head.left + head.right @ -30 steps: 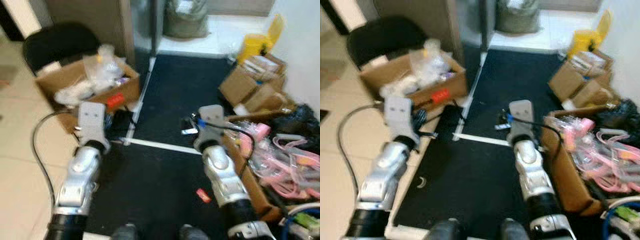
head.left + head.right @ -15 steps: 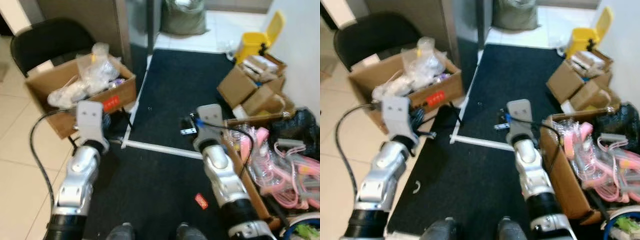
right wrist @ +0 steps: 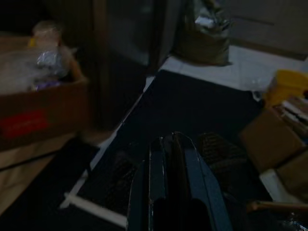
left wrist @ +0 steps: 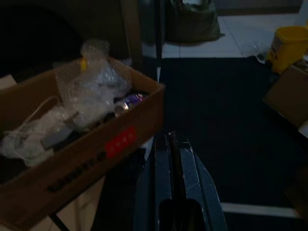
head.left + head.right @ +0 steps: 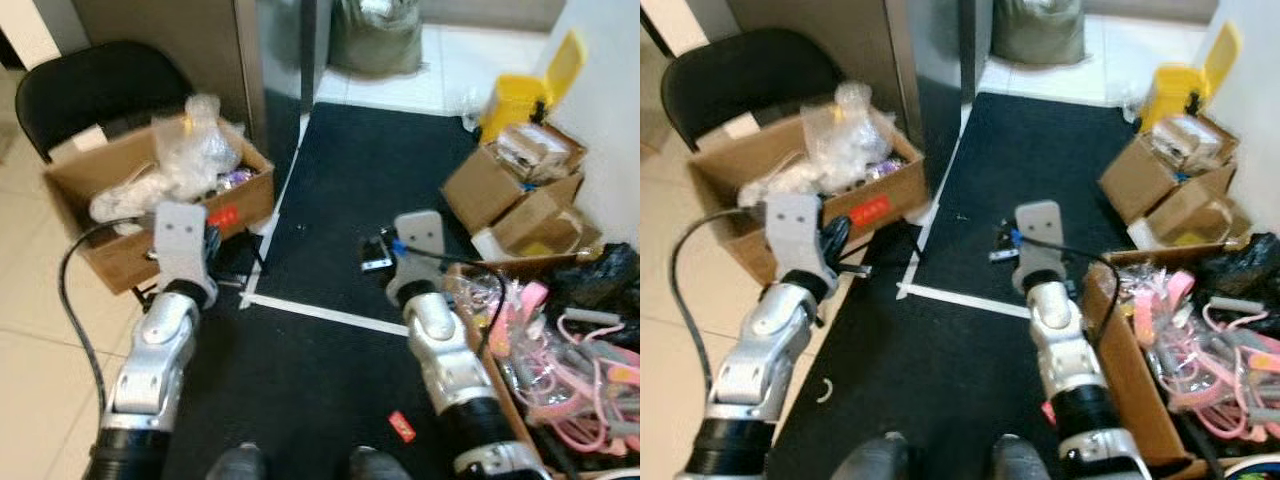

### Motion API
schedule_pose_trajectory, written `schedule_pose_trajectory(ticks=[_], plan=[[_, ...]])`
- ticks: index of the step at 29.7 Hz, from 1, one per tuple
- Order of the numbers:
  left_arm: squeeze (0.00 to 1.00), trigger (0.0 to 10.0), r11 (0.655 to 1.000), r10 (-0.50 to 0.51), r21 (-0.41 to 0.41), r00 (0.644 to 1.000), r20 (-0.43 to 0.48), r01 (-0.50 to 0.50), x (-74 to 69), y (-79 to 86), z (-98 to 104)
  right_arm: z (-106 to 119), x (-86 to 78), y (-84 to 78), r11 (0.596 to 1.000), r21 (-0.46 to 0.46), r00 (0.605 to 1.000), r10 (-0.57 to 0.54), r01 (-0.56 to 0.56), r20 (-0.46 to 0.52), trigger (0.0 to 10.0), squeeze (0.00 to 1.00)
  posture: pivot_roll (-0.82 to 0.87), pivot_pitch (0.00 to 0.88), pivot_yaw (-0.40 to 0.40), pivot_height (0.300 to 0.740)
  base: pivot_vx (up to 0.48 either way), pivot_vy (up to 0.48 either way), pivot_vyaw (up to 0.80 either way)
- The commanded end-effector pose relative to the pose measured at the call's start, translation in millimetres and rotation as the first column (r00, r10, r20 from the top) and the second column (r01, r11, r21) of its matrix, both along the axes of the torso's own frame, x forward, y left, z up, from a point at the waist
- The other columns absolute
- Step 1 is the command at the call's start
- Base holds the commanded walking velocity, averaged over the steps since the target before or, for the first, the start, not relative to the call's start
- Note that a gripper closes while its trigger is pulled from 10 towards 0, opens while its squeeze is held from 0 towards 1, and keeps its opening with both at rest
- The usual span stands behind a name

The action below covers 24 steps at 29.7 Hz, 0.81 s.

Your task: Picking trash to rubbish bin

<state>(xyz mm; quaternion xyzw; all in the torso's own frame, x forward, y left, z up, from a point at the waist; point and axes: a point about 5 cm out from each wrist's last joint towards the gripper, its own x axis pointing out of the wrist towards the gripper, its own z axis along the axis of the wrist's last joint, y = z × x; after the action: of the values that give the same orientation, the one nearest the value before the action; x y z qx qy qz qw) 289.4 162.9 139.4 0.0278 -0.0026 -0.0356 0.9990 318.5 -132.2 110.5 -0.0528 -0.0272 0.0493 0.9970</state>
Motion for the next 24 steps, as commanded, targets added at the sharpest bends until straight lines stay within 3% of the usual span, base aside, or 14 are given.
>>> schedule_pose_trajectory(ticks=[1,24], plan=[[0.0,10.0,1.0,0.015,0.013,1.0,-0.022,-0.015,-1.6,4.1,-4.6,-3.7,-1.8,5.8,1.0,0.007,1.0,0.014,-0.014,-0.011,10.0,0.0,0.06,0.083,-0.001,0.74,0.259,0.0,0.0],[0.0,10.0,1.0,0.008,0.016,1.0,-0.018,-0.008,-1.7,3.7,-3.7,-2.7,-0.8,10.6,0.999,-0.025,1.0,0.026,-0.026,0.004,10.0,0.0,0.07,0.062,0.001,0.74,0.26,0.0,0.0]])
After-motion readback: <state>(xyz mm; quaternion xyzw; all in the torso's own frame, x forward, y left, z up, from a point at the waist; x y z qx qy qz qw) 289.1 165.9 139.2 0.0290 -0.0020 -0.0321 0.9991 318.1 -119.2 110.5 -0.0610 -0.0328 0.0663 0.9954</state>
